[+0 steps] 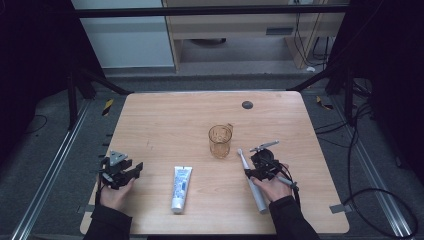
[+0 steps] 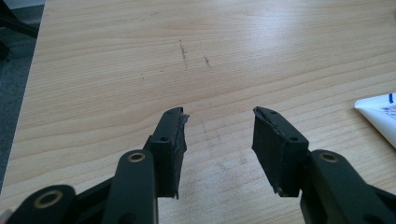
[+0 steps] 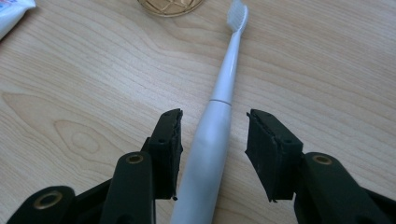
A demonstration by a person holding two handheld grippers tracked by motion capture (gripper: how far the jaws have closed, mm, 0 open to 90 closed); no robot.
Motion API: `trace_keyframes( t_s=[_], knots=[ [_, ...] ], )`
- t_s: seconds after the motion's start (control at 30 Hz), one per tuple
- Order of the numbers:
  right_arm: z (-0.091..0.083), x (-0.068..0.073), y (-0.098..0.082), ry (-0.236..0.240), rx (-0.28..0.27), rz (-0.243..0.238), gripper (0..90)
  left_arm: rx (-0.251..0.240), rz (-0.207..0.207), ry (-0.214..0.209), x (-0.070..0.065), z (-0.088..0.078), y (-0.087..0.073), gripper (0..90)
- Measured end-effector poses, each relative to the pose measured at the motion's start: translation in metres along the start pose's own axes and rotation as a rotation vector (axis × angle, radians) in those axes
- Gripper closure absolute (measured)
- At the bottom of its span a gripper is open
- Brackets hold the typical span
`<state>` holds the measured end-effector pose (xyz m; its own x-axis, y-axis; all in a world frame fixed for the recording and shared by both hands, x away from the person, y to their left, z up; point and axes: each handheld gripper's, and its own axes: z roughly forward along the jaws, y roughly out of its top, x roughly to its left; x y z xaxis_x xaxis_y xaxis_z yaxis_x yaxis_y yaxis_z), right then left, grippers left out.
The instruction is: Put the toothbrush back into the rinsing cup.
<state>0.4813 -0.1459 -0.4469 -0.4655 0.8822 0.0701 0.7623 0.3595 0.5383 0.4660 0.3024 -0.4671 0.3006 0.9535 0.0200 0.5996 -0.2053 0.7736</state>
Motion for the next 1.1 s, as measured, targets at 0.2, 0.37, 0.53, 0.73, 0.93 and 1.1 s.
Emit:
trace_keyframes(
  t_s=[0.2, 0.37, 0.53, 0.73, 0.93, 1.1],
  knots=[
    [0.008, 0.004, 0.002, -0.016, 0.04, -0.016, 55.3, 0.006, 0.005, 0.002, -0.001, 0.0, 0.0, 52.8],
    [0.011, 0.004, 0.002, -0.022, 0.06, -0.016, 55.2, 0.009, 0.007, 0.002, -0.001, 0.001, 0.0, 52.8],
    [0.017, 0.004, 0.002, -0.029, 0.089, -0.017, 55.3, 0.011, 0.008, 0.003, -0.001, 0.001, 0.0, 52.8],
    [0.022, 0.005, 0.002, -0.035, 0.116, -0.007, 56.0, 0.016, 0.011, 0.001, -0.002, 0.001, 0.0, 52.8],
    [0.028, 0.006, 0.003, -0.045, 0.139, -0.004, 57.4, 0.016, 0.011, 0.001, -0.001, 0.001, 0.0, 52.8],
    [0.031, 0.006, 0.001, -0.045, 0.152, -0.003, 60.3, 0.016, 0.01, 0.0, -0.001, 0.002, 0.0, 52.8]
  ],
)
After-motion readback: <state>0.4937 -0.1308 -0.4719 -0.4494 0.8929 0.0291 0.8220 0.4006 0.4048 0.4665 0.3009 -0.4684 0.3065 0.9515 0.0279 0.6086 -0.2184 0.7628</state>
